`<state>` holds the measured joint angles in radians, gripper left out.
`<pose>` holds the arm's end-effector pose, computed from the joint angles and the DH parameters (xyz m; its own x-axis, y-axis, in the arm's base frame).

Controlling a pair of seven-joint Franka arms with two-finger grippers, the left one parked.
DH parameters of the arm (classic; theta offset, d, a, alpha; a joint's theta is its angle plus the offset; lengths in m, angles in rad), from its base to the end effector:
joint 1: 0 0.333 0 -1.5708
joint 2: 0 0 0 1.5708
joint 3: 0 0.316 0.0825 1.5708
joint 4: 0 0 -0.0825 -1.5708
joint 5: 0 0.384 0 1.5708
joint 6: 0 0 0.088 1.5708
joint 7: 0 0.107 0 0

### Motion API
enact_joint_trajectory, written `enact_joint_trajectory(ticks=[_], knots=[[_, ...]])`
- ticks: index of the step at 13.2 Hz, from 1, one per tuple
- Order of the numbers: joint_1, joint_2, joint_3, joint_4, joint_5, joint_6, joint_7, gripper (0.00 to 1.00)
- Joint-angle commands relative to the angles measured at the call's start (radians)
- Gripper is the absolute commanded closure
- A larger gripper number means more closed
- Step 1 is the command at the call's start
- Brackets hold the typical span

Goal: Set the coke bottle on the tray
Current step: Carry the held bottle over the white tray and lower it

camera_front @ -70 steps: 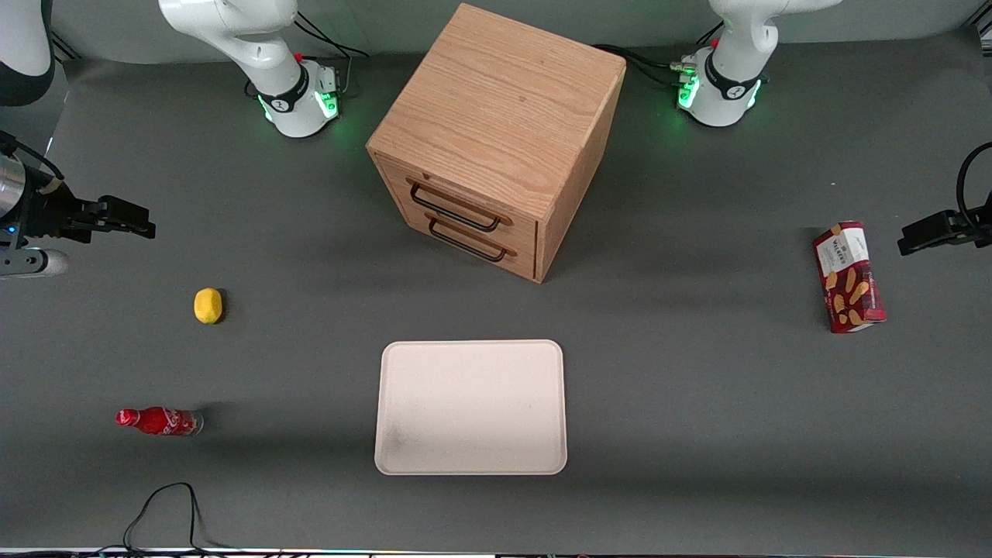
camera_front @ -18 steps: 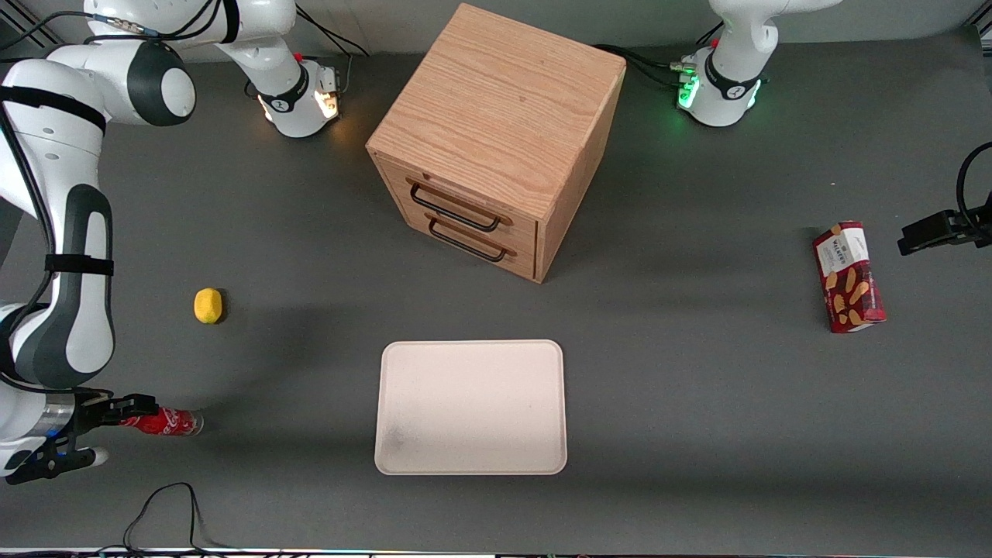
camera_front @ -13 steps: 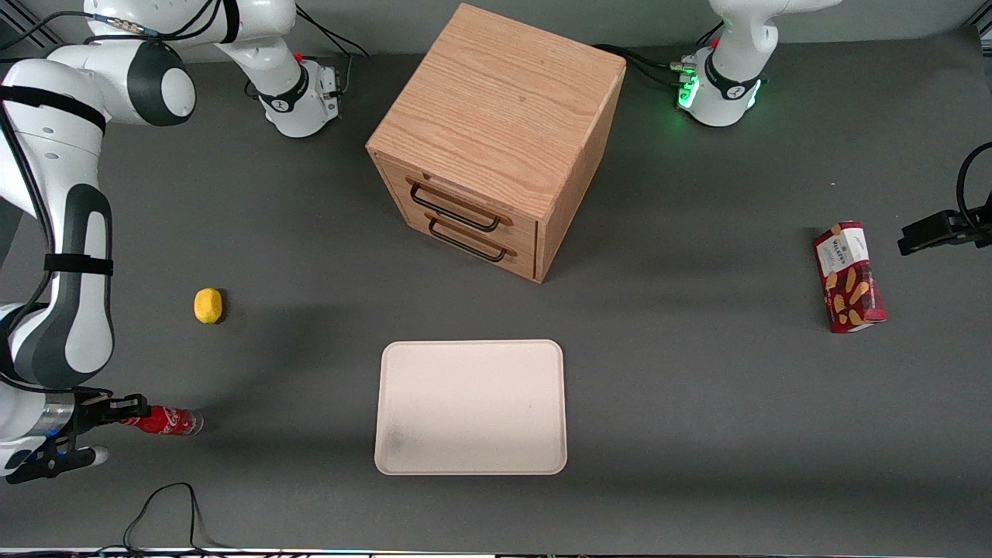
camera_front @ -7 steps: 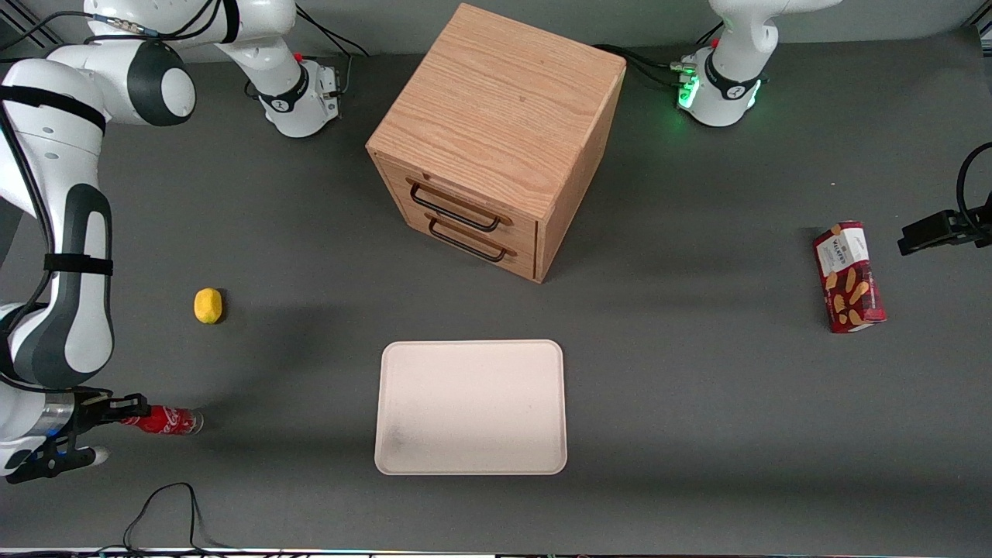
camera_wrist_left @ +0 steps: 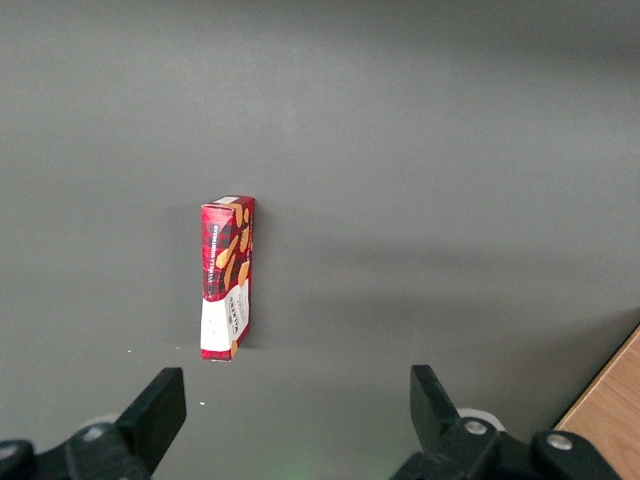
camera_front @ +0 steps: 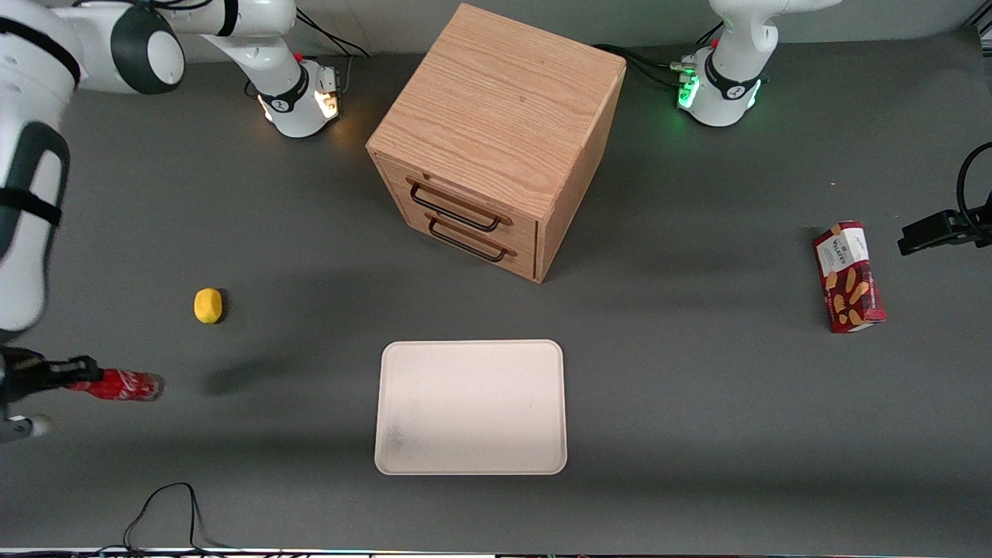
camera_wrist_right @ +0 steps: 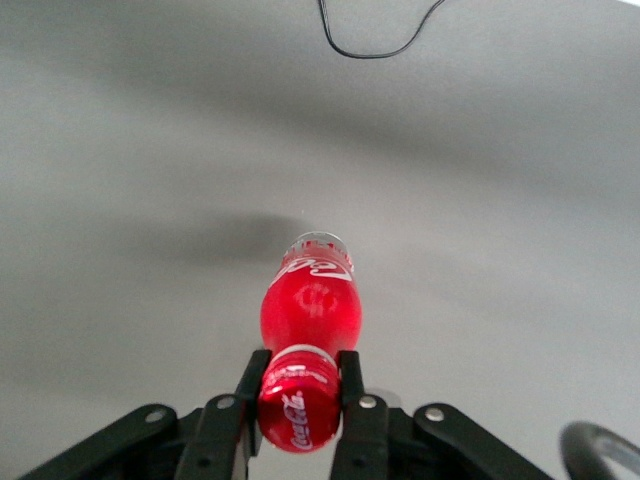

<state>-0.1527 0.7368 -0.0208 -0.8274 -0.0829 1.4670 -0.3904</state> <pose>0.7225 -0.1302 0.4822 0.9695 0.2103 -0.1260 0.2183 -0.9745 0.0527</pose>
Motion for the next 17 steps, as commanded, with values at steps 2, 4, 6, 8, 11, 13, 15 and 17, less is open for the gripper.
enact_joint_trajectory(ticks=[2, 4, 6, 8, 11, 13, 15, 17], knots=[[0.015, -0.177, -0.002, -0.053, -0.021, -0.146, 0.022, 1.0], [0.016, -0.21, -0.002, -0.053, -0.021, -0.203, 0.025, 1.0], [0.028, -0.218, 0.001, -0.053, -0.021, -0.206, 0.057, 1.0], [0.057, -0.217, 0.002, -0.052, -0.017, -0.206, 0.115, 1.0], [0.145, -0.18, 0.013, -0.052, 0.0, -0.206, 0.295, 1.0], [0.186, -0.145, 0.04, -0.045, 0.038, -0.189, 0.445, 1.0], [0.191, -0.117, 0.141, -0.042, 0.038, -0.136, 0.613, 1.0], [0.194, -0.091, 0.22, -0.042, 0.038, -0.087, 0.732, 1.0]])
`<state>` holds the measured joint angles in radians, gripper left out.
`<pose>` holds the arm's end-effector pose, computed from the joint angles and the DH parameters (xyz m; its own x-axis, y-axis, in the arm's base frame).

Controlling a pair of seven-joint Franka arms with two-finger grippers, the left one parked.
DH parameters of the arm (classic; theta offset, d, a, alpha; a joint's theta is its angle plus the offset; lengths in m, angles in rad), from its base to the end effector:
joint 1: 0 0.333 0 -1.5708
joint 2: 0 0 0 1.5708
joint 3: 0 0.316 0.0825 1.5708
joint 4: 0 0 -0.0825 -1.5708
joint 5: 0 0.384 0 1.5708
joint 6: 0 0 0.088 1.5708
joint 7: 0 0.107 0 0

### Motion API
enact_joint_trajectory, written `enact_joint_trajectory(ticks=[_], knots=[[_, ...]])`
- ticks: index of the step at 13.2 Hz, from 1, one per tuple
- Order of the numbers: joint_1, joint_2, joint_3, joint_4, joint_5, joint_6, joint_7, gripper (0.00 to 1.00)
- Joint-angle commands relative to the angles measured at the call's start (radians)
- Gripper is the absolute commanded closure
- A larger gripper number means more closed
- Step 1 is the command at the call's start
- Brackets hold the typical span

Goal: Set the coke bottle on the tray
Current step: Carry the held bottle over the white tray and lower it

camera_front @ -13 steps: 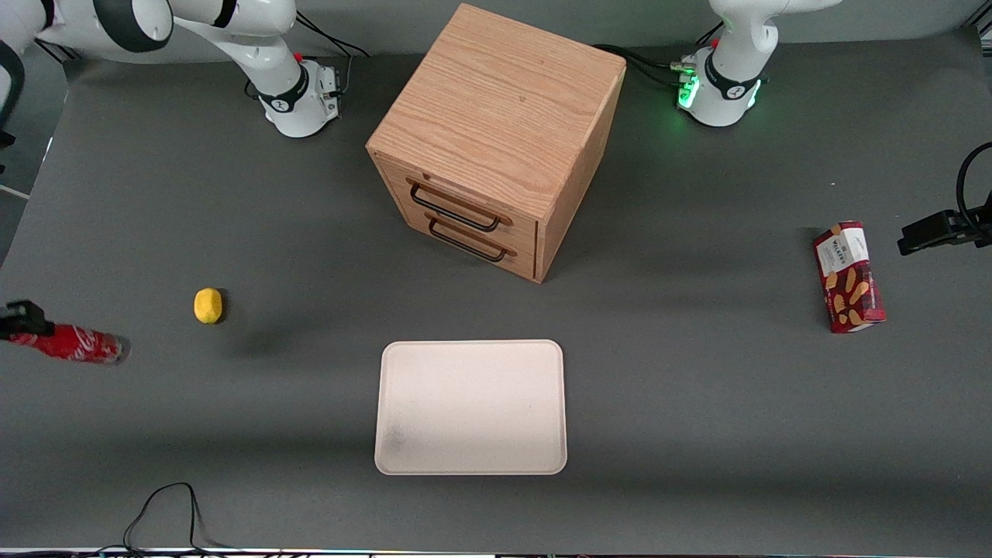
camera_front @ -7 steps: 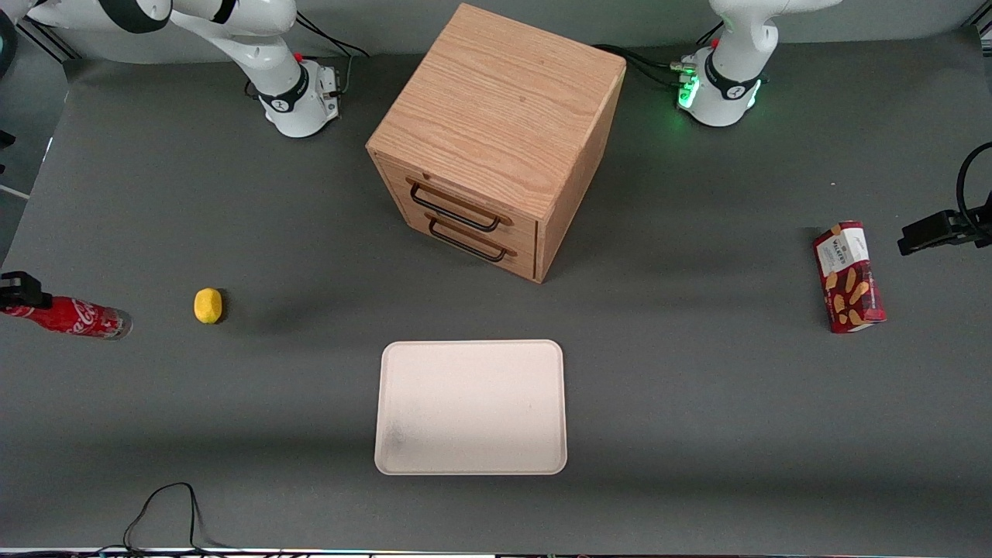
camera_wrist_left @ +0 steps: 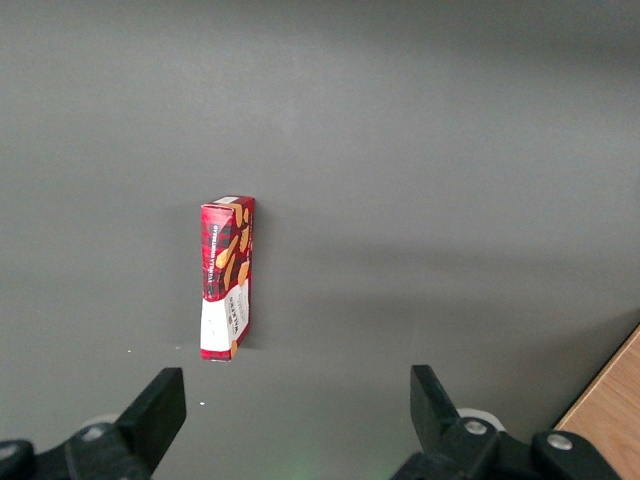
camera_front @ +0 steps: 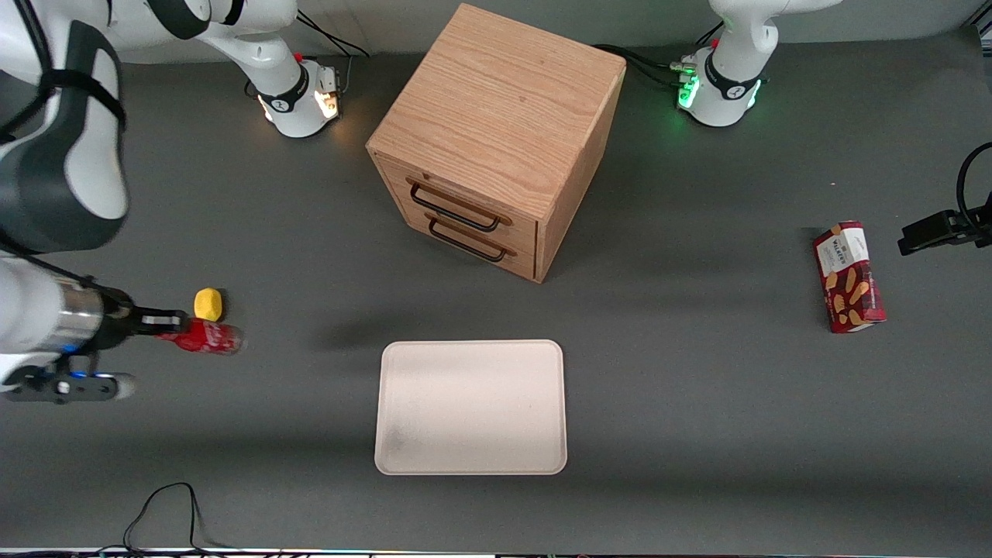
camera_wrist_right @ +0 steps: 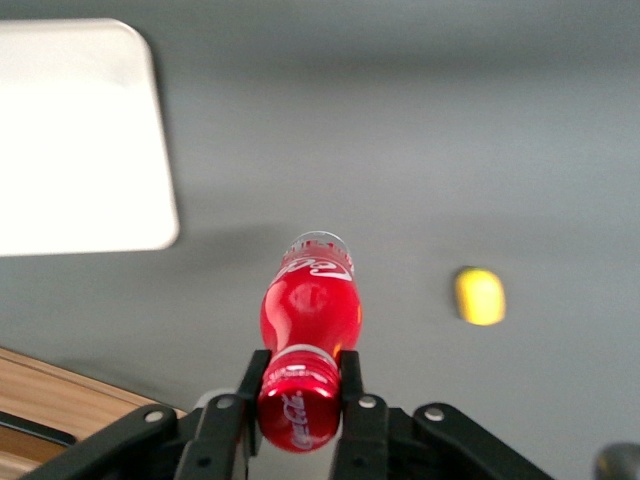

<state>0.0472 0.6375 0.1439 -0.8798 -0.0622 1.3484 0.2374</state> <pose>0.6958 0.0902 0.5228 0.9835 -0.0762 -0.1643 -0.0746 -0.9971 0.0157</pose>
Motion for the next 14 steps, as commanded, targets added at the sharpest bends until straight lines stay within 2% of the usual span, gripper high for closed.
enact_joint_trajectory(ticks=[1, 3, 8, 9, 14], knots=[[0.018, 0.013, 0.068, 0.009, 0.016, 0.056, 0.127, 1.0], [0.087, 0.042, 0.065, 0.01, 0.007, 0.101, 0.169, 1.0], [0.192, 0.149, 0.057, 0.015, 0.002, 0.337, 0.302, 1.0], [0.215, 0.174, 0.051, 0.015, -0.022, 0.381, 0.337, 1.0], [0.232, 0.289, 0.049, 0.016, -0.083, 0.572, 0.379, 1.0]])
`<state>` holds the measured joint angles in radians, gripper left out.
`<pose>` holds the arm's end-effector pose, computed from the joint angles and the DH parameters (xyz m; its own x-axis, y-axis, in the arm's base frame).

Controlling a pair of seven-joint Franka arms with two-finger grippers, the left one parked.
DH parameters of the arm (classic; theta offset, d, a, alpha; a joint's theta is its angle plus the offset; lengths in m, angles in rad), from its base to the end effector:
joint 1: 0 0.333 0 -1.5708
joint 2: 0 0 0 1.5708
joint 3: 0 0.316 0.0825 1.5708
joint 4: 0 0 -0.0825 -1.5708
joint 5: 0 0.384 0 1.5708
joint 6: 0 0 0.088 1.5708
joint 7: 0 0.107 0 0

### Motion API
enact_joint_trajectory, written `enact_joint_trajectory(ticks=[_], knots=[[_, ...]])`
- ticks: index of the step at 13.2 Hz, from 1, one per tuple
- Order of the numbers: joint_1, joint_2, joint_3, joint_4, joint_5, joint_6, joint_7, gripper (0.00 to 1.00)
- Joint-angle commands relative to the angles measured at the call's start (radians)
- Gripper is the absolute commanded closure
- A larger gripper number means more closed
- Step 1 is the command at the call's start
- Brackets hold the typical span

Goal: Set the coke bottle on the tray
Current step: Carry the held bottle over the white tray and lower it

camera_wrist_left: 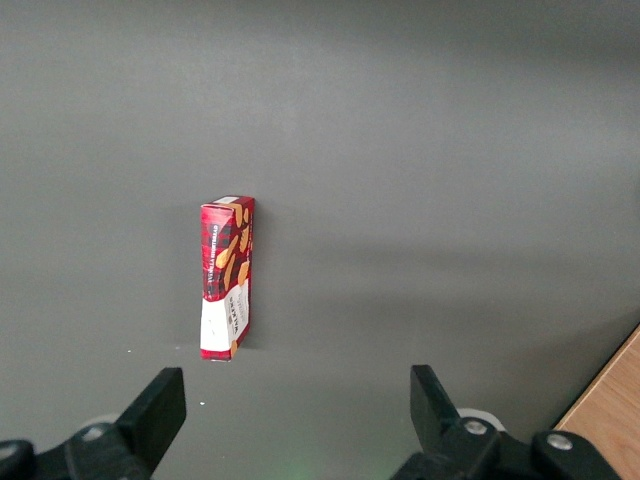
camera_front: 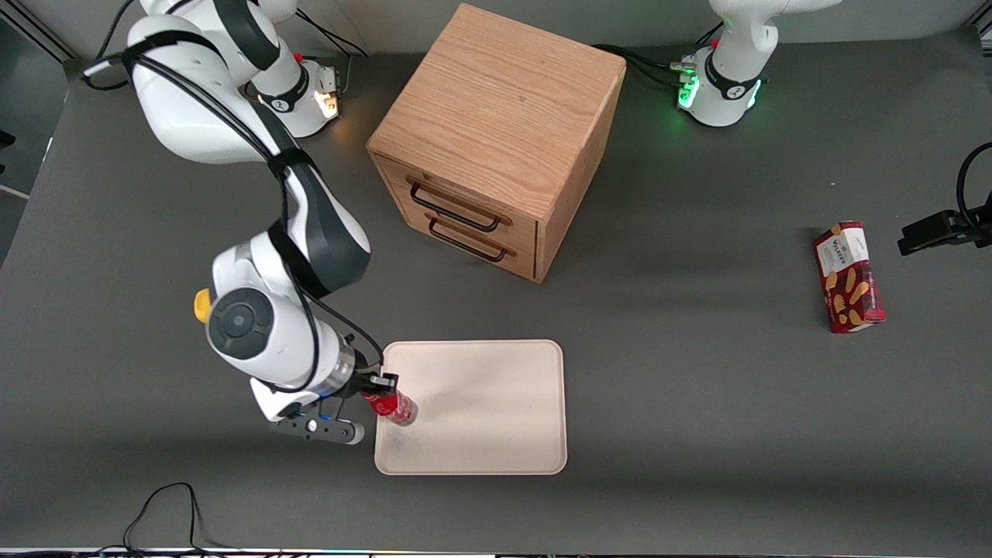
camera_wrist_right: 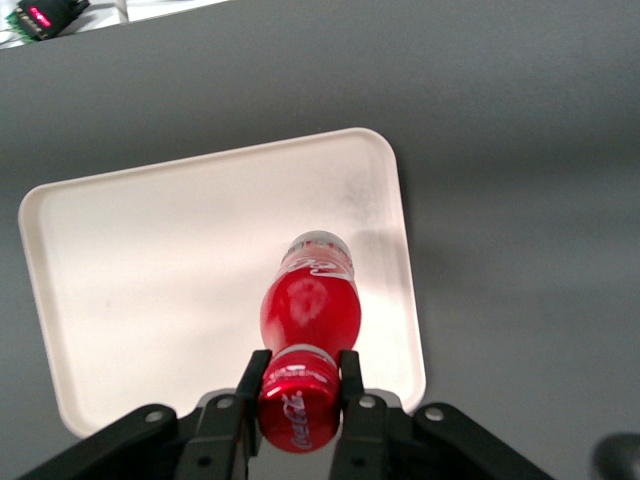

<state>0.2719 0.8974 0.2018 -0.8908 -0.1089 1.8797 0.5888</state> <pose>0.7321 0.2929 0.3714 0.9834 -0.1720 0.0579 -0.1657 -0.9811 -0.0997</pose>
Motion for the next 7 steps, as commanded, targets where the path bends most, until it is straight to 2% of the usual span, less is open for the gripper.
enact_joint_trajectory(ticks=[1, 3, 7], knots=[[0.007, 0.046, -0.01, 0.027, -0.041, 0.064, 0.026, 1.0], [0.007, 0.063, -0.01, 0.026, -0.075, 0.076, 0.022, 1.0], [0.004, 0.075, -0.016, 0.026, -0.078, 0.096, 0.019, 1.0]])
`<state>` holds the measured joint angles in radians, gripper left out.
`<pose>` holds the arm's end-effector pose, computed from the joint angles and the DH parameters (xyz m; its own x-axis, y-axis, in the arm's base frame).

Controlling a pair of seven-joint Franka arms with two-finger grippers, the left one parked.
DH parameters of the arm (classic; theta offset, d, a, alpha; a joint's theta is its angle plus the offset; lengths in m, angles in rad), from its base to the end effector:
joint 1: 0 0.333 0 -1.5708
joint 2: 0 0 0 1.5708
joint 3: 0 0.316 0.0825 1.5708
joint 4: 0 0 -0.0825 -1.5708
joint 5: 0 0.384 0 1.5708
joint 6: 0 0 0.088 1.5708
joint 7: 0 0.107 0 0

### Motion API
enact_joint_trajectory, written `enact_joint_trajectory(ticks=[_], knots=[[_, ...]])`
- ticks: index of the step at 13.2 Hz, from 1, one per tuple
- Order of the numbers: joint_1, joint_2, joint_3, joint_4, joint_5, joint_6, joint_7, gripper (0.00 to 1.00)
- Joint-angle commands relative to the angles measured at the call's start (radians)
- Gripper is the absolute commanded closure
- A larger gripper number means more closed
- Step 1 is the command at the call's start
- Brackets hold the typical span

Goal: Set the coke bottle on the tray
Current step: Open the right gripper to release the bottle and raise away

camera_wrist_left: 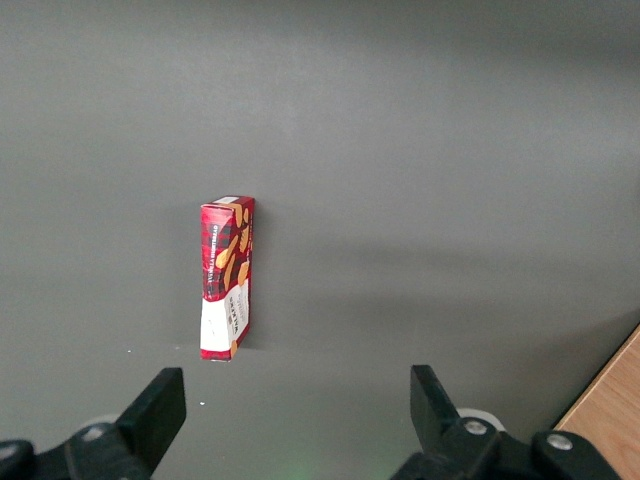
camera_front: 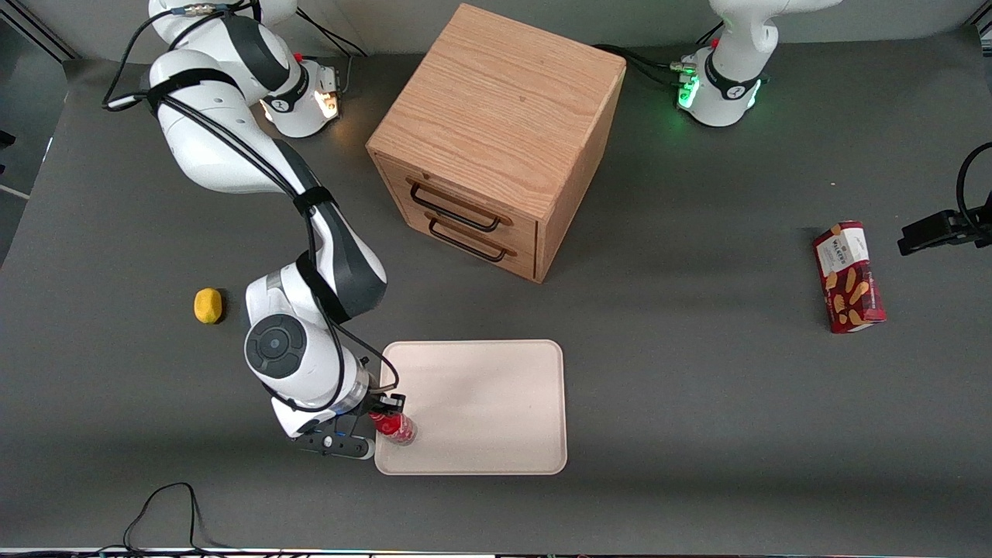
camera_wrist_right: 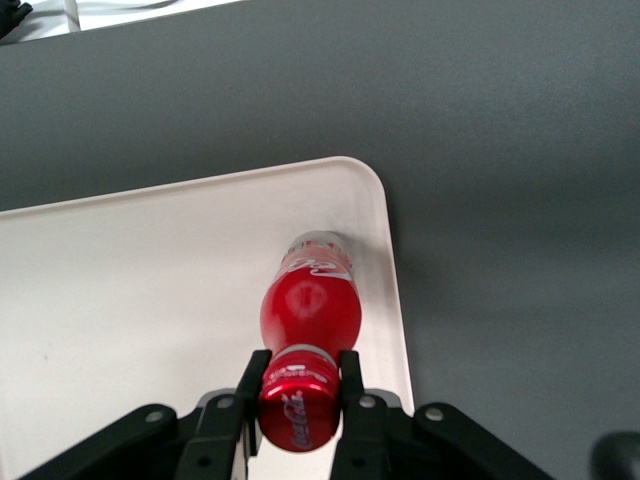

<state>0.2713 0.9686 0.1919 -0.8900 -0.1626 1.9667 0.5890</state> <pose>0.7443 0.2883 0.3234 0.9812 -0.1654 0.0990 -0.1591 -0.9849 -0.0679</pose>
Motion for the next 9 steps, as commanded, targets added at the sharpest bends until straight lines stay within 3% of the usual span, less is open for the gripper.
enact_joint_trajectory(ticks=[1, 3, 4, 6, 7, 9], knots=[[0.006, 0.004, -0.006, 0.023, -0.025, 0.011, 0.018, 1.0], [0.005, 0.005, -0.006, 0.022, -0.025, 0.014, 0.02, 1.0], [0.005, 0.007, -0.006, 0.022, -0.025, 0.014, 0.021, 0.77], [0.003, 0.01, -0.008, 0.022, -0.025, 0.032, 0.023, 0.14], [0.003, 0.01, -0.009, 0.02, -0.025, 0.041, 0.025, 0.03], [0.0, 0.01, -0.011, 0.02, -0.025, 0.041, 0.026, 0.0]])
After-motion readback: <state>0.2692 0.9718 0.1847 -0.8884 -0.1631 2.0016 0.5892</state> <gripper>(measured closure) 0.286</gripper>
